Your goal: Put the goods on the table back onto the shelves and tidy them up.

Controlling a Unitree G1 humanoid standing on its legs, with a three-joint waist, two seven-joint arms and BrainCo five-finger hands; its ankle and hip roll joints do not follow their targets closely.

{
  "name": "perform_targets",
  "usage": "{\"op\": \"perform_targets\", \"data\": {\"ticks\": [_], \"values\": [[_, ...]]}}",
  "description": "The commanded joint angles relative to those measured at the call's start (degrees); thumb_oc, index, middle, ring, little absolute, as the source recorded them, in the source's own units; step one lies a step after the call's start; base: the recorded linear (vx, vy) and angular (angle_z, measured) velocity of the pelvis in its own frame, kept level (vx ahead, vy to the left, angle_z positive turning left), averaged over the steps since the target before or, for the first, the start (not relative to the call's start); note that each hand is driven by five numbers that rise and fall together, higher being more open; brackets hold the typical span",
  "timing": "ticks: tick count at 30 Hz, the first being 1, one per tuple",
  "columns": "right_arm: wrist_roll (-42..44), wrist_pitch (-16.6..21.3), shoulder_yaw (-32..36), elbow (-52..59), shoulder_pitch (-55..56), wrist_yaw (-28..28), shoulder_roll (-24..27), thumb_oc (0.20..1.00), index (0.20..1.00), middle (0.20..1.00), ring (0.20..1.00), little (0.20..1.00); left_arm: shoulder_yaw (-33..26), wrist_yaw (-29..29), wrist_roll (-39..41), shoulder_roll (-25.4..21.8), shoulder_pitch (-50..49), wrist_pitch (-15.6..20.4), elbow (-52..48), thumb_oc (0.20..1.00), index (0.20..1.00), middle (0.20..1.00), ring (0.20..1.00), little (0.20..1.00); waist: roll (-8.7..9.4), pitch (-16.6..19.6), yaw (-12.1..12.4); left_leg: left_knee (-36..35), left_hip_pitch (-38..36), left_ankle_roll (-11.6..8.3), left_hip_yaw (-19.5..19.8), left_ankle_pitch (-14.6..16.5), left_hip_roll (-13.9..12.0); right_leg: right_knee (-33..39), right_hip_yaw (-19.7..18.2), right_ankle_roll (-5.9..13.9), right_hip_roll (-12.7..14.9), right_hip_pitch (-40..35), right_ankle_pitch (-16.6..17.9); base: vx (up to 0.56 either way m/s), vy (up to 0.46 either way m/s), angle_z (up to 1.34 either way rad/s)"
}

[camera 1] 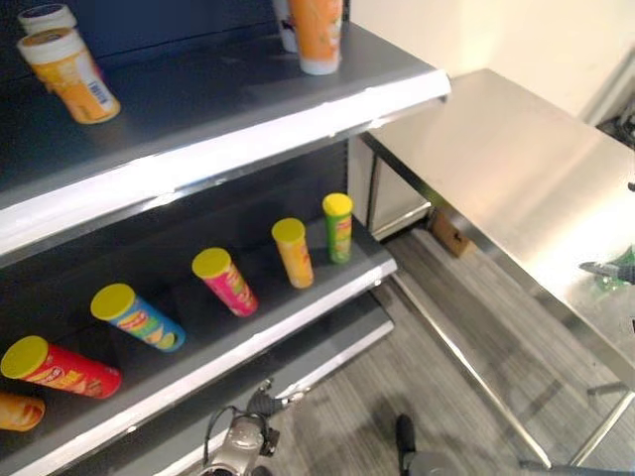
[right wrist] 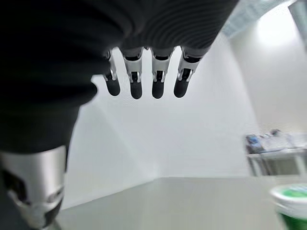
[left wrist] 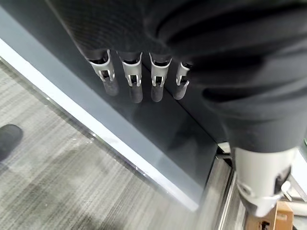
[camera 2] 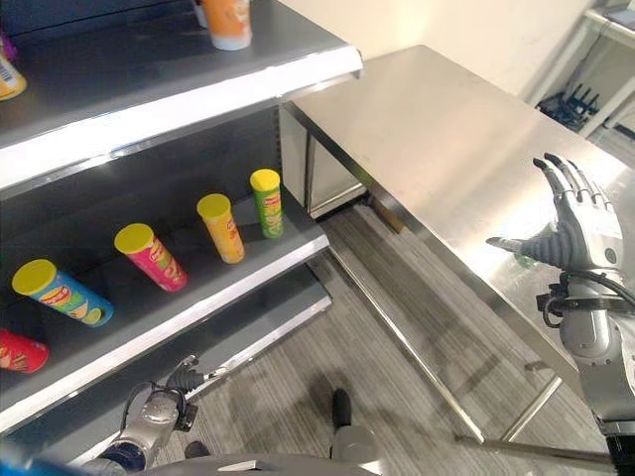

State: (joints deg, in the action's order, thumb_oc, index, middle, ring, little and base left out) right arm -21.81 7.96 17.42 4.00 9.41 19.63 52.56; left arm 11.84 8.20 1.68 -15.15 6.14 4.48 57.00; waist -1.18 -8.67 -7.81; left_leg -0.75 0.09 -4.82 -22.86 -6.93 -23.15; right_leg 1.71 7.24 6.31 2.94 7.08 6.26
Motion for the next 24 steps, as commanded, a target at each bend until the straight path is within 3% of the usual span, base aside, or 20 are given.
{"op": "perform_targets", "data": {"ticks": [1,3,4,6,7,10,15,20,22,24], "values": [[3.5,-0.8,2.9,-0.7,-4.6,3.3,-1.6,1.000,1.000,1.000,1.000,1.000,-2.0,0.3,2.3,-5.1,3.7,1.2,-1.0,1.000,1.000,1.000,1.000,1.000,7.18,-3.4,1.8,1.5,8.9,-2.43,13.7,1.6,8.4,3.3,-1.0,-1.13,-2.6,-9.0,-11.1,-0.03,-0.128,-0.58],[4.1,-1.1,3.3,-1.0,-5.0,3.1,-1.5,1.000,1.000,1.000,1.000,1.000,-2.2,0.0,2.7,-5.2,3.5,1.4,-1.5,1.000,1.000,1.000,1.000,1.000,7.17,-3.6,1.9,4.8,8.8,-0.78,17.7,6.0,13.2,3.3,-2.7,-1.35,-2.4,-9.2,-10.6,0.00,-0.049,-0.41],[4.1,-1.1,3.4,-1.0,-5.0,3.1,-1.5,1.000,1.000,1.000,1.000,1.000,-2.2,0.0,2.7,-5.2,3.5,1.4,-1.5,1.000,1.000,1.000,1.000,1.000,7.19,-3.5,1.8,5.0,9.2,-0.68,17.8,5.9,13.3,3.3,-2.7,-1.31,-2.3,-9.0,-10.4,-0.01,-0.010,-0.40],[4.4,-1.3,3.0,-1.7,-6.1,3.0,-1.6,1.000,1.000,1.000,1.000,1.000,-2.4,-0.4,2.9,-5.3,3.2,1.6,-1.9,1.000,1.000,1.000,1.000,1.000,7.32,-3.4,2.0,8.5,9.7,0.95,19.7,9.2,18.1,3.2,-4.4,-1.37,-2.3,-8.7,-9.8,0.00,0.037,-0.36],[4.6,-1.6,2.3,-2.4,-7.6,3.1,-1.6,1.000,1.000,1.000,1.000,1.000,-2.3,-0.8,3.4,-5.2,2.6,1.6,-2.4,1.000,1.000,1.000,1.000,1.000,6.80,-3.2,2.6,8.4,9.2,2.21,21.7,11.0,21.8,3.0,-5.7,-1.10,-2.7,-8.2,-9.5,0.06,0.094,-0.38],[4.6,-2.4,2.7,-3.7,-7.5,2.9,-2.2,1.000,1.000,1.000,1.000,1.000,-1.8,-1.2,2.6,-4.8,1.8,1.4,-2.4,1.000,1.000,1.000,1.000,1.000,5.88,-1.8,2.1,5.4,6.8,3.30,21.1,11.3,22.4,2.8,-7.2,-0.62,-3.1,-8.3,-9.5,0.09,0.107,-0.47],[3.7,-3.4,6.4,-5.5,-3.7,3.9,-4.7,1.000,1.000,1.000,1.000,1.000,-2.1,-0.3,0.0,-3.3,-2.4,1.3,-0.7,1.000,1.000,1.000,1.000,1.000,5.90,0.0,1.6,0.2,3.6,3.38,18.8,9.6,22.2,1.9,-7.4,-0.19,-1.8,-7.8,-10.0,0.13,0.148,-0.42],[3.9,-4.6,6.2,-8.4,-3.9,5.2,-6.6,1.000,1.000,1.000,1.000,1.000,-2.3,0.2,-0.8,-2.4,-2.4,0.9,2.5,1.000,1.000,1.000,1.000,1.000,6.22,0.5,2.3,-0.9,2.1,4.26,17.4,10.2,22.6,0.8,-8.6,0.71,-1.0,-7.5,-10.1,0.08,0.135,-0.15],[4.7,-5.1,5.7,-9.9,-4.5,5.5,-7.2,1.000,1.000,1.000,1.000,1.000,-2.4,0.2,-0.5,-2.5,-2.3,0.6,3.3,1.000,1.000,1.000,1.000,1.000,6.26,0.3,2.7,-0.8,2.0,4.82,17.0,10.5,23.0,-2.1,-9.0,1.11,-0.6,-6.5,-10.5,0.05,0.158,-0.14],[5.5,-5.5,5.1,-11.9,-5.5,6.1,-8.0,1.000,1.000,1.000,1.000,1.000,-2.7,0.0,-0.7,-3.2,-2.5,0.4,3.6,1.000,1.000,1.000,1.000,1.000,5.90,-0.8,3.1,-0.8,1.3,5.74,16.6,10.9,23.0,-10.0,-8.5,2.22,-0.4,-3.4,-11.7,0.01,0.145,-0.17]]}}
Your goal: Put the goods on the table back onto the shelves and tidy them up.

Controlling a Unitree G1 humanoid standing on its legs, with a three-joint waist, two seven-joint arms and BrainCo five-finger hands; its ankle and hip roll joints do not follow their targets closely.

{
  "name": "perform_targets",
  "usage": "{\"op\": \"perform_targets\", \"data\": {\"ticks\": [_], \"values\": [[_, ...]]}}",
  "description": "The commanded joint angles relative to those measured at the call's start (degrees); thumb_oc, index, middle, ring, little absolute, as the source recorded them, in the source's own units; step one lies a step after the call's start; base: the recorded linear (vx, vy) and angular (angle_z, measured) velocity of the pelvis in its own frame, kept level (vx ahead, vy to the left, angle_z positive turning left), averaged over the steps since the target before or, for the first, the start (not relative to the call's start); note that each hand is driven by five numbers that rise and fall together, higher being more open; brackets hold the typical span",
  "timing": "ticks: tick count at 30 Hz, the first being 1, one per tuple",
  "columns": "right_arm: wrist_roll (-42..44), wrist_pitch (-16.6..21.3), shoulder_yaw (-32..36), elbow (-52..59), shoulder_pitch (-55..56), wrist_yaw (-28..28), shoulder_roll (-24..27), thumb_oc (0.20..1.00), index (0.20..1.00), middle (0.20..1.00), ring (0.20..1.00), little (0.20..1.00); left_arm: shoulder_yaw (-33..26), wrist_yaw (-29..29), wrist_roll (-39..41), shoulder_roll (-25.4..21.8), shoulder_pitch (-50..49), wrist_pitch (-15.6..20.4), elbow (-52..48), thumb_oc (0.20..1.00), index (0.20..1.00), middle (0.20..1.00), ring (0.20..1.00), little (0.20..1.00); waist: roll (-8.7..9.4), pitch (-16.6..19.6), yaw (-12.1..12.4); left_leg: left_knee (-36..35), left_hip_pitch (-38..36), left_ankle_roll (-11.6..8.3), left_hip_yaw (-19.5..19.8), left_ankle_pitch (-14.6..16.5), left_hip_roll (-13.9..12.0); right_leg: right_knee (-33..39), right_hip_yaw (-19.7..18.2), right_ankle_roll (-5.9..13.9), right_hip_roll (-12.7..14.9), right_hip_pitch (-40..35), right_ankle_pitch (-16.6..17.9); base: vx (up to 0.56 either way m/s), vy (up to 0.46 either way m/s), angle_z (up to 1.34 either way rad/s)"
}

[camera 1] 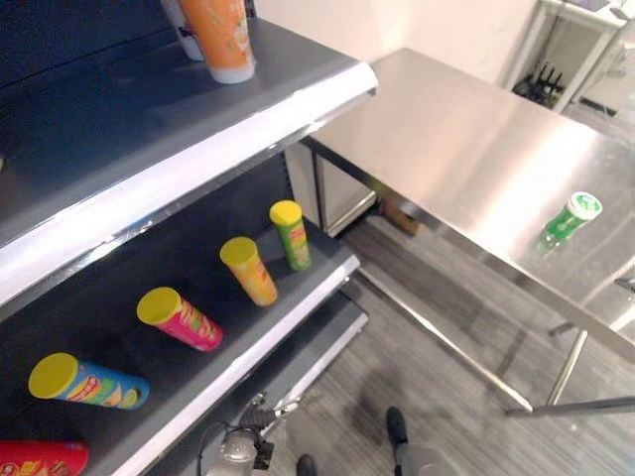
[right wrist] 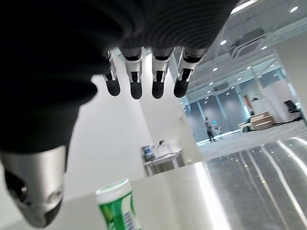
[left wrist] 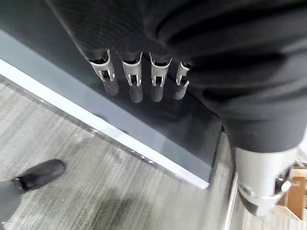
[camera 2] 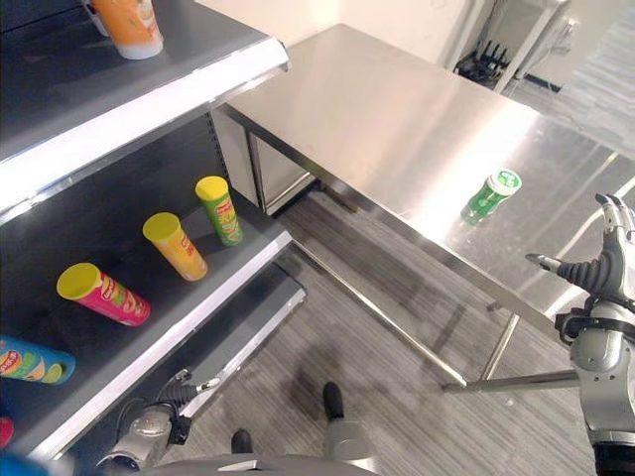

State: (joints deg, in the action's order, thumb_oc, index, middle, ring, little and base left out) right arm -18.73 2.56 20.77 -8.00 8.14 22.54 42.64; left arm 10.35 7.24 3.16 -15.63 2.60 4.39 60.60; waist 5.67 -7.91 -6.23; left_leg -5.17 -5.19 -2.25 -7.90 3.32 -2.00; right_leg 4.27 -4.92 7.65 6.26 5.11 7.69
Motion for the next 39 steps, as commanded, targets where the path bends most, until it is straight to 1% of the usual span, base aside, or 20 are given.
{"op": "perform_targets", "data": {"ticks": [1,6,7,8,9,10,11,13,14,15,17,19,22,25,29,32,35,39], "values": [[3.0,-0.3,1.6,-0.8,-4.6,3.2,1.6,1.000,1.000,1.000,1.000,1.000,-1.3,0.9,-2.3,-3.0,1.1,0.4,0.0,1.000,1.000,1.000,1.000,1.000,-0.96,-2.0,1.5,3.6,6.5,3.36,1.7,0.6,1.9,-15.0,3.7,1.47,-3.7,-0.4,-13.5,-0.01,0.069,-0.18],[3.0,-0.3,1.5,-1.0,-4.7,3.3,1.6,1.000,1.000,1.000,1.000,1.000,-1.3,0.9,-2.3,-3.1,1.1,0.4,0.0,1.000,1.000,1.000,1.000,1.000,-0.86,-2.0,1.4,3.7,6.6,3.38,1.7,0.6,2.0,-15.5,3.7,1.50,-3.6,0.0,-13.7,0.01,0.000,-0.23],[4.5,-0.8,2.3,-4.0,-3.9,3.4,0.0,1.000,1.000,1.000,1.000,1.000,-2.1,1.1,-2.4,-3.6,1.1,0.4,1.0,1.000,1.000,1.000,1.000,1.000,-1.73,-2.5,1.3,3.6,5.5,2.96,4.1,0.9,1.5,-15.4,2.7,1.83,-1.7,2.7,-12.2,0.10,-0.049,0.00],[5.3,-0.6,2.5,-4.6,-4.1,3.5,0.0,1.000,1.000,1.000,1.000,1.000,-2.1,1.3,-2.2,-3.6,1.3,0.5,1.2,1.000,1.000,1.000,1.000,1.000,-1.93,-2.5,1.0,3.4,5.4,2.79,4.9,0.9,1.4,-14.1,2.6,1.68,-1.3,3.4,-11.3,0.15,-0.093,0.25],[6.5,-0.7,2.5,-6.1,-4.5,3.9,0.1,1.000,1.000,1.000,1.000,1.000,-2.1,1.5,-1.8,-3.5,1.5,0.6,1.4,1.000,1.000,1.000,1.000,1.000,-1.98,-2.7,0.8,3.3,4.8,2.52,6.0,1.3,1.6,-11.5,1.7,1.92,-0.7,5.2,-9.4,0.08,-0.066,0.64],[6.5,-0.7,2.4,-6.2,-4.6,3.9,0.1,1.000,1.000,1.000,1.000,1.000,-2.1,1.5,-1.8,-3.5,1.5,0.6,1.4,1.000,1.000,1.000,1.000,1.000,-2.04,-2.7,0.7,3.3,4.9,2.51,6.0,1.3,1.5,-11.4,1.8,1.92,-0.7,5.1,-9.3,0.12,-0.094,1.01],[7.0,-0.7,2.1,-7.4,-4.4,3.7,0.2,1.000,1.000,1.000,1.000,1.000,-2.2,1.6,-2.0,-3.8,1.3,0.8,1.5,1.000,1.000,1.000,1.000,1.000,-1.34,-2.8,0.4,3.5,3.9,2.24,7.0,2.1,2.0,-8.1,0.0,2.49,-0.5,4.2,-8.0,0.09,-0.082,0.92],[6.9,-1.0,2.4,-7.7,-3.7,3.3,0.4,1.000,1.000,1.000,1.000,1.000,-2.4,1.5,-2.2,-3.9,1.2,0.8,1.7,1.000,1.000,1.000,1.000,1.000,-0.56,-2.4,0.6,3.3,3.1,1.88,7.1,2.4,2.1,-6.6,-0.2,2.42,-0.2,3.0,-7.6,0.10,-0.128,0.51],[6.8,-1.1,2.5,-7.6,-3.2,2.9,0.4,1.000,1.000,1.000,1.000,1.000,-2.4,1.6,-2.3,-4.0,1.0,0.8,1.8,1.000,1.000,1.000,1.000,1.000,-0.14,-2.0,0.7,3.2,2.8,1.54,7.1,2.4,1.8,-5.6,0.2,2.47,0.0,2.1,-7.3,0.06,-0.102,0.33],[6.8,-1.1,2.5,-7.6,-3.1,2.9,0.4,1.000,1.000,1.000,1.000,1.000,-2.4,1.6,-2.4,-4.0,0.9,0.8,1.8,1.000,1.000,1.000,1.000,1.000,-0.14,-2.0,0.7,3.1,2.8,1.52,7.2,2.3,1.8,-5.3,0.4,2.46,0.0,1.9,-7.2,0.07,-0.145,0.18],[7.2,-1.1,3.3,-7.7,-2.0,2.1,1.0,1.000,1.000,1.000,1.000,1.000,-2.4,1.6,-2.4,-3.6,0.4,0.7,2.1,1.000,1.000,1.000,1.000,1.000,0.17,-0.6,0.6,2.2,2.0,0.59,7.1,2.1,0.6,-3.1,1.4,2.20,-0.1,-0.3,-7.0,0.10,-0.176,0.02],[7.8,-1.1,3.9,-8.7,-1.5,1.6,2.3,1.000,1.000,1.000,1.000,1.000,-1.9,1.3,-3.2,-3.2,-0.2,0.6,2.5,1.000,1.000,1.000,1.000,1.000,0.20,0.4,0.6,1.1,0.9,-0.48,7.1,1.7,-0.8,-2.0,2.8,1.58,-0.6,-2.5,-7.8,0.09,-0.215,0.17],[8.7,-1.0,4.5,-9.8,-1.3,1.5,3.1,1.000,1.000,1.000,1.000,1.000,-1.7,1.0,-3.5,-3.1,-0.4,0.4,3.0,1.000,1.000,1.000,1.000,1.000,-0.16,0.8,0.5,0.6,0.5,-1.28,7.3,1.3,-1.8,-1.6,3.9,0.92,-1.4,-3.7,-8.8,0.06,-0.160,0.21],[13.2,-0.1,4.4,-13.5,-2.8,1.4,3.6,1.000,1.000,1.000,1.000,1.000,-1.3,0.8,-3.6,-3.2,-0.7,0.2,3.7,1.000,1.000,1.000,1.000,1.000,-0.88,1.0,0.7,0.3,0.2,-2.39,7.8,0.6,-3.0,-1.6,5.5,-0.09,-2.1,-4.9,-10.0,0.04,-0.141,0.22],[17.7,0.7,2.5,-16.7,-4.8,1.1,2.8,1.000,1.000,1.000,1.000,1.000,-1.5,0.9,-3.7,-3.1,-0.6,-0.1,6.1,1.000,1.000,1.000,1.000,1.000,-1.25,1.3,1.2,0.2,0.0,-3.29,8.1,0.1,-3.9,-1.6,6.6,-0.93,-2.9,-6.2,-11.0,0.03,-0.105,0.21],[19.5,0.8,0.9,-20.0,-7.0,0.8,3.8,1.000,1.000,1.000,1.000,1.000,-1.5,0.9,-3.4,-3.3,-0.7,-0.2,6.5,1.000,1.000,1.000,1.000,1.000,-1.30,1.4,1.8,0.2,0.0,-3.87,8.4,-0.3,-4.5,-1.4,7.2,-1.27,-3.3,-6.8,-11.4,0.00,-0.090,0.15],[22.8,1.1,-1.4,-23.2,-10.3,0.5,4.9,1.000,1.000,1.000,1.000,1.000,-1.1,1.4,-2.4,-3.1,-0.9,-0.3,6.8,1.000,1.000,1.000,1.000,1.000,-1.18,1.5,3.0,0.2,0.0,-4.55,9.3,-1.0,-5.2,-1.0,8.2,-1.97,-4.0,-8.0,-12.1,-0.02,-0.118,0.14],[24.1,0.7,-3.7,-26.9,-12.5,-0.3,6.4,1.000,1.000,1.000,1.000,1.000,-0.5,1.5,-1.9,-3.2,-0.6,-0.4,7.1,1.000,1.000,1.000,1.000,1.000,-1.14,1.5,3.7,0.2,0.5,-5.21,10.3,-1.8,-5.8,-1.0,9.4,-2.62,-4.5,-8.6,-12.6,-0.02,-0.086,0.19]]}}
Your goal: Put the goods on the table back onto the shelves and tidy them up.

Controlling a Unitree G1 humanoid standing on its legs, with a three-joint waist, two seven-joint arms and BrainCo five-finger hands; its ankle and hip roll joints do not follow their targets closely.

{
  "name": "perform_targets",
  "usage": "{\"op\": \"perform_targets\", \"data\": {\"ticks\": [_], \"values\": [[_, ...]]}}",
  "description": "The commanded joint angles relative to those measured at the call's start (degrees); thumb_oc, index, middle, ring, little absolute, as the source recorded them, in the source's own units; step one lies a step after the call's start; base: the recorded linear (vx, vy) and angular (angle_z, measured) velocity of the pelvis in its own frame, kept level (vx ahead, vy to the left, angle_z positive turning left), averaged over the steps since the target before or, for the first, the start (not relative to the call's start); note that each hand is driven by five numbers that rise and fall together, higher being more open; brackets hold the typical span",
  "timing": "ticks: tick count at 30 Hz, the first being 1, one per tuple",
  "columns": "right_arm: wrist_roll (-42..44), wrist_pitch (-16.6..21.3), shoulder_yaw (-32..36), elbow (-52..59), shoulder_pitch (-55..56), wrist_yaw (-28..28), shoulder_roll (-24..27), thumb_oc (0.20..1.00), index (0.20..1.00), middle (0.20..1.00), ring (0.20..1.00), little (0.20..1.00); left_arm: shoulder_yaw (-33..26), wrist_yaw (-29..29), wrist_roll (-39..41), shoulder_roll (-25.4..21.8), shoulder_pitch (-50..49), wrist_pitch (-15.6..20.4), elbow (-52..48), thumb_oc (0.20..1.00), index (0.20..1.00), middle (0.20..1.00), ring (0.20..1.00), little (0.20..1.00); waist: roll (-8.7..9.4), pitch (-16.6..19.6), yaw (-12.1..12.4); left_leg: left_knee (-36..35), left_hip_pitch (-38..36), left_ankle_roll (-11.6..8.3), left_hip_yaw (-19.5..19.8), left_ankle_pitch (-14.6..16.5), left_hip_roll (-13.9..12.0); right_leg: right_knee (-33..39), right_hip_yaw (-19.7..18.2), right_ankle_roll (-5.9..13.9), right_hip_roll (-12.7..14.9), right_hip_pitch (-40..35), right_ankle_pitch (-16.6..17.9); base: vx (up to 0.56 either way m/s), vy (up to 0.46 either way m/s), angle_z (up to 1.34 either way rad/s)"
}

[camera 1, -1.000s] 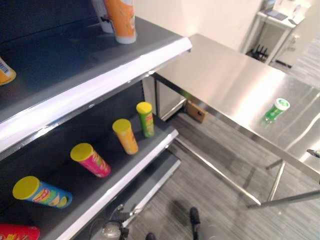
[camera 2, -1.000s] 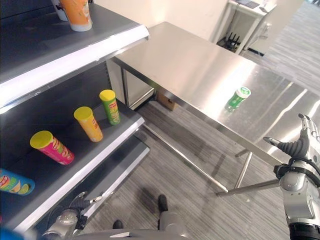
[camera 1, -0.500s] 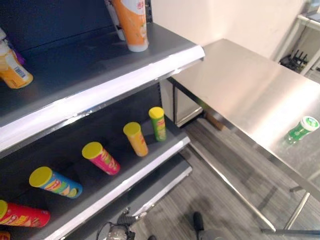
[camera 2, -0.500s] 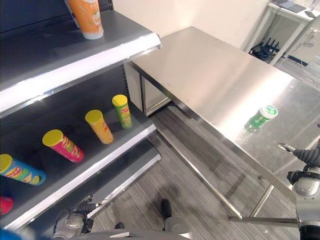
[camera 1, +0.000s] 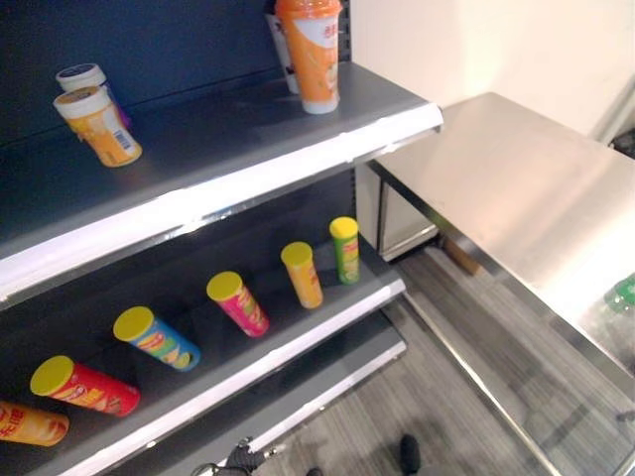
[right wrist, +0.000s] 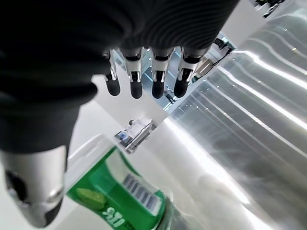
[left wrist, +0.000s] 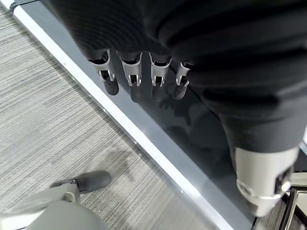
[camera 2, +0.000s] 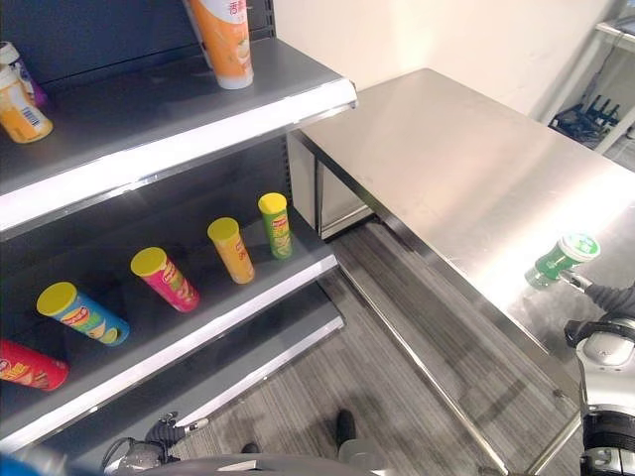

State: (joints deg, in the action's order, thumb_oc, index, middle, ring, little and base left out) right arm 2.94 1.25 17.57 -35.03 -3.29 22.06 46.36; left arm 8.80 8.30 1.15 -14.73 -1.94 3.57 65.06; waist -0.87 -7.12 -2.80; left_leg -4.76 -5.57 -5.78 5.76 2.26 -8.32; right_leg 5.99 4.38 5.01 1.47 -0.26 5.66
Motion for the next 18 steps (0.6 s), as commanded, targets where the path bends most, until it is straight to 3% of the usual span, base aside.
{"op": "perform_targets", "data": {"ticks": [1,18], "values": [[2.8,1.8,-1.1,-0.8,-1.6,0.1,2.9,1.000,1.000,1.000,1.000,1.000,1.2,0.6,0.1,-4.1,3.9,0.5,2.8,1.000,1.000,1.000,1.000,1.000,5.31,0.7,0.5,-0.2,1.0,-1.83,-3.0,-0.9,0.5,-2.7,0.4,-0.10,0.2,-3.4,-10.7,-0.02,-0.082,0.33],[5.8,1.1,-5.4,-11.6,-8.6,-1.6,7.6,1.000,1.000,1.000,1.000,1.000,3.9,0.2,1.4,-3.9,2.9,0.7,-0.7,1.000,1.000,1.000,1.000,1.000,3.25,-0.6,2.0,-0.2,3.1,-2.64,0.6,-3.1,0.8,-3.1,3.3,-1.32,-0.2,-3.7,-11.8,-0.01,-0.036,0.12]]}}
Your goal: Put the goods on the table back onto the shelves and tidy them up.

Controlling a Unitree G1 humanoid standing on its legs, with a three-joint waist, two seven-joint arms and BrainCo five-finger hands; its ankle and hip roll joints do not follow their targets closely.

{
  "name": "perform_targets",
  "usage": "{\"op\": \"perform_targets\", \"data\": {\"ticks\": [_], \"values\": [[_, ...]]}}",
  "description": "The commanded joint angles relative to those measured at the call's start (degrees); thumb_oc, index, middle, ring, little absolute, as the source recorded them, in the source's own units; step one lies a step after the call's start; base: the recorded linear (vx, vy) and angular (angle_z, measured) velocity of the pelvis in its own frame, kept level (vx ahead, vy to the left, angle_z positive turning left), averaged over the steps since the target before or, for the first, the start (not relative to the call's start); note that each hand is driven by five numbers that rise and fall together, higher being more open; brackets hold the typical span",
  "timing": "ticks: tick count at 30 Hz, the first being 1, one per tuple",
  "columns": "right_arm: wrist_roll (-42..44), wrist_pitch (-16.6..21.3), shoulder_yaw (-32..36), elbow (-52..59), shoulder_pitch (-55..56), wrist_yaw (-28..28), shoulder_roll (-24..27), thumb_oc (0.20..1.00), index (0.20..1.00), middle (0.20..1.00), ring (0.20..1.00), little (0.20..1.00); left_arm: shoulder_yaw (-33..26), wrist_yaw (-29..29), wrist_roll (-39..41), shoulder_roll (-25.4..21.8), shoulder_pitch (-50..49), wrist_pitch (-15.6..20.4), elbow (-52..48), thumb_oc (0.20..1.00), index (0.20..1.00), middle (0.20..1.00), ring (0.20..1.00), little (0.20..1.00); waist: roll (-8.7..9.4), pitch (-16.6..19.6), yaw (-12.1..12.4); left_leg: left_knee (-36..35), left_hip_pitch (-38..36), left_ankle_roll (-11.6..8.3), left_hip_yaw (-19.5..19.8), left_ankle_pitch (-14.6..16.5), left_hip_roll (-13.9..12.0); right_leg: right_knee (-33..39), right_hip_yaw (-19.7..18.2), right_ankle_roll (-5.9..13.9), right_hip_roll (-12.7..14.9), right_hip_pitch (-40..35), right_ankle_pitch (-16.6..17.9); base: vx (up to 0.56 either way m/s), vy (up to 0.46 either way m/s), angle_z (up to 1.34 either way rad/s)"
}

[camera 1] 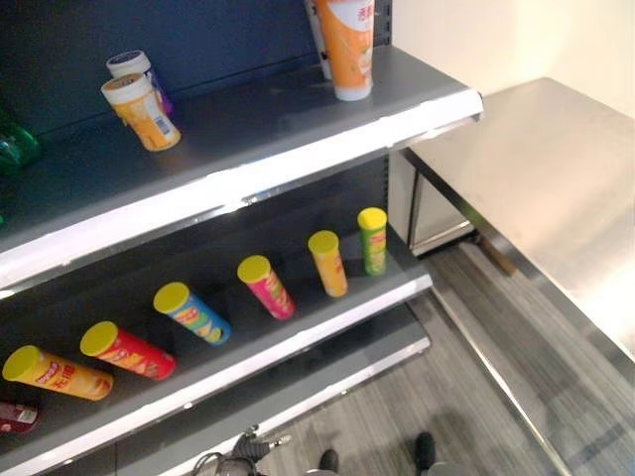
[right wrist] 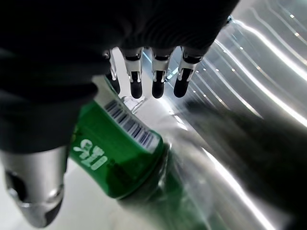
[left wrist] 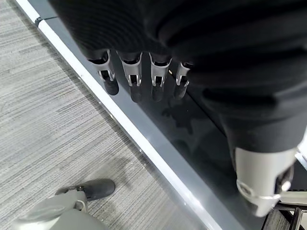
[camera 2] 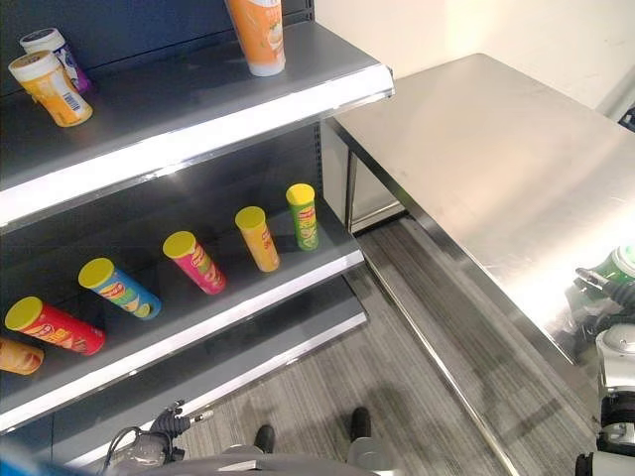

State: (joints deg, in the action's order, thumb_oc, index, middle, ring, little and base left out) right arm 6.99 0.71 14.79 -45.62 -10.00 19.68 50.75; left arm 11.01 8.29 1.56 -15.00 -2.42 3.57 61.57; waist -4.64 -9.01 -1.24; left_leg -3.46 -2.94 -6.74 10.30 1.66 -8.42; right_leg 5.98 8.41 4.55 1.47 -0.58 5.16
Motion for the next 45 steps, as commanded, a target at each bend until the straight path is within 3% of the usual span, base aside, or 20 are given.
{"op": "perform_targets", "data": {"ticks": [1,2,3,4,5,14,22,29,30,32,33,34,38,45], "values": [[2.1,1.6,-3.3,-1.8,-2.5,0.6,3.2,1.000,1.000,1.000,1.000,1.000,1.9,0.1,0.8,-3.5,3.3,0.7,3.0,1.000,1.000,1.000,1.000,1.000,6.99,1.3,0.6,-1.5,0.4,-1.69,-4.0,-2.5,1.0,-3.1,-0.5,-0.88,-0.3,-3.5,-11.4,0.02,-0.041,0.03],[2.2,1.6,-3.5,-2.1,-2.8,0.5,3.3,0.812,0.812,0.812,0.812,0.812,2.0,0.2,0.8,-3.4,3.2,0.7,3.1,1.000,1.000,1.000,1.000,1.000,6.99,1.4,0.7,-1.5,0.3,-1.70,-4.0,-2.5,1.0,-3.1,-0.5,-0.93,-0.3,-3.7,-11.4,0.00,0.000,0.00],[2.3,1.7,-3.9,-2.9,-3.4,0.5,3.2,0.511,0.511,0.511,0.511,0.511,2.1,0.1,0.7,-3.4,3.1,0.7,3.2,1.000,1.000,1.000,1.000,1.000,6.95,1.5,0.8,-1.5,0.3,-1.72,-3.9,-2.5,0.9,-3.0,-0.4,-0.96,-0.3,-3.9,-11.4,0.02,-0.020,0.03],[2.4,1.8,-4.1,-3.1,-3.7,0.7,3.3,0.410,0.410,0.410,0.410,0.410,2.2,0.1,1.0,-3.4,3.0,0.7,3.1,1.000,1.000,1.000,1.000,1.000,6.95,1.4,0.8,-1.5,0.2,-1.74,-3.8,-2.6,1.0,-3.0,-0.3,-0.99,-0.3,-4.0,-11.5,0.00,0.000,0.00],[2.3,1.8,-4.3,-3.3,-3.9,0.7,3.2,0.200,0.200,0.200,0.200,0.200,2.2,0.1,1.0,-3.4,3.0,0.7,3.1,1.000,1.000,1.000,1.000,1.000,6.94,1.4,0.9,-1.5,0.2,-1.77,-3.8,-2.6,1.0,-3.0,-0.3,-0.97,-0.3,-4.1,-11.5,0.00,0.000,0.00],[-1.1,2.0,-3.9,0.1,-3.4,1.8,3.5,0.200,0.200,0.200,0.200,0.200,2.1,0.1,1.0,-3.3,2.6,0.8,2.2,1.000,1.000,1.000,1.000,1.000,6.75,1.5,0.8,-1.5,0.0,-1.78,-3.8,-2.4,0.9,-3.0,0.1,-1.00,-0.4,-4.2,-11.7,0.00,-0.002,0.03],[-8.6,4.6,4.5,19.1,2.3,6.4,3.3,0.200,0.200,0.200,0.200,0.200,0.5,0.6,-0.4,-2.5,2.4,1.0,1.8,1.000,1.000,1.000,1.000,1.000,6.75,1.8,0.1,-1.5,-0.7,-1.78,-4.0,-2.1,0.0,-3.1,-0.8,-1.50,-1.2,-4.7,-12.4,0.00,-0.015,0.00],[-10.6,8.8,4.1,31.5,-2.3,6.8,4.9,0.200,0.200,0.200,0.200,0.200,0.8,0.3,0.2,-2.6,1.5,1.3,-0.7,1.000,1.000,1.000,1.000,1.000,7.24,0.4,1.6,-1.2,2.2,-2.40,-0.6,-4.1,-0.3,-3.2,0.4,-2.30,-2.3,-3.8,-12.9,-0.07,-0.034,0.16],[-8.8,10.2,3.5,32.8,-3.7,6.8,5.0,0.200,0.200,0.200,0.200,0.200,0.9,0.4,0.8,-2.6,2.0,1.5,-0.6,1.000,1.000,1.000,1.000,1.000,7.64,-0.5,1.9,-0.9,3.8,-2.58,-1.4,-4.3,-0.4,-4.0,1.2,-2.25,-1.7,-2.8,-13.2,-0.17,0.064,0.40],[-7.2,10.8,4.0,34.3,-4.0,6.4,5.4,0.200,0.200,0.200,0.200,0.200,1.2,0.1,1.0,-2.4,3.1,1.5,-0.8,1.000,1.000,1.000,1.000,1.000,8.01,-0.6,1.0,-0.1,6.1,-2.13,-6.7,-5.2,-1.5,-4.8,3.6,-1.86,-0.1,-1.3,-13.0,-0.13,0.123,0.97],[-7.2,10.6,4.7,36.1,-3.5,5.7,5.8,0.200,0.200,0.200,0.200,0.200,1.0,-0.1,0.7,-2.2,3.7,1.4,-0.3,1.000,1.000,1.000,1.000,1.000,7.99,-0.6,0.2,-0.1,5.9,-1.79,-13.1,-5.5,-3.1,-4.8,5.7,-1.24,1.1,-1.4,-12.7,-0.05,0.172,1.17],[-7.6,10.3,5.6,37.2,-2.9,5.4,6.1,0.200,0.200,0.200,0.200,0.200,0.8,-0.2,0.5,-2.1,3.9,1.4,0.1,1.000,1.000,1.000,1.000,1.000,7.80,-0.4,-0.2,-0.2,5.8,-1.81,-15.5,-5.7,-3.9,-4.6,6.8,-0.86,1.7,-1.5,-12.4,-0.01,0.135,1.03],[-8.8,9.5,6.0,40.9,-2.5,4.5,5.8,0.200,0.200,0.200,0.200,0.200,0.5,-0.2,-0.3,-1.9,3.7,1.3,1.3,1.000,1.000,1.000,1.000,1.000,7.11,0.6,-0.3,-0.5,5.1,-1.68,-17.7,-5.5,-3.4,-3.3,8.0,0.23,3.2,-3.4,-11.4,0.10,0.159,0.83],[-10.1,9.3,2.1,45.5,-6.2,3.3,4.9,0.200,0.200,0.200,0.200,0.200,0.3,0.2,-1.4,-2.5,3.9,1.3,2.8,1.000,1.000,1.000,1.000,1.000,7.39,1.8,0.7,0.1,4.5,0.66,-17.8,-2.7,0.7,-3.2,7.7,2.12,7.1,-4.2,-10.2,0.07,0.199,0.09]]}}
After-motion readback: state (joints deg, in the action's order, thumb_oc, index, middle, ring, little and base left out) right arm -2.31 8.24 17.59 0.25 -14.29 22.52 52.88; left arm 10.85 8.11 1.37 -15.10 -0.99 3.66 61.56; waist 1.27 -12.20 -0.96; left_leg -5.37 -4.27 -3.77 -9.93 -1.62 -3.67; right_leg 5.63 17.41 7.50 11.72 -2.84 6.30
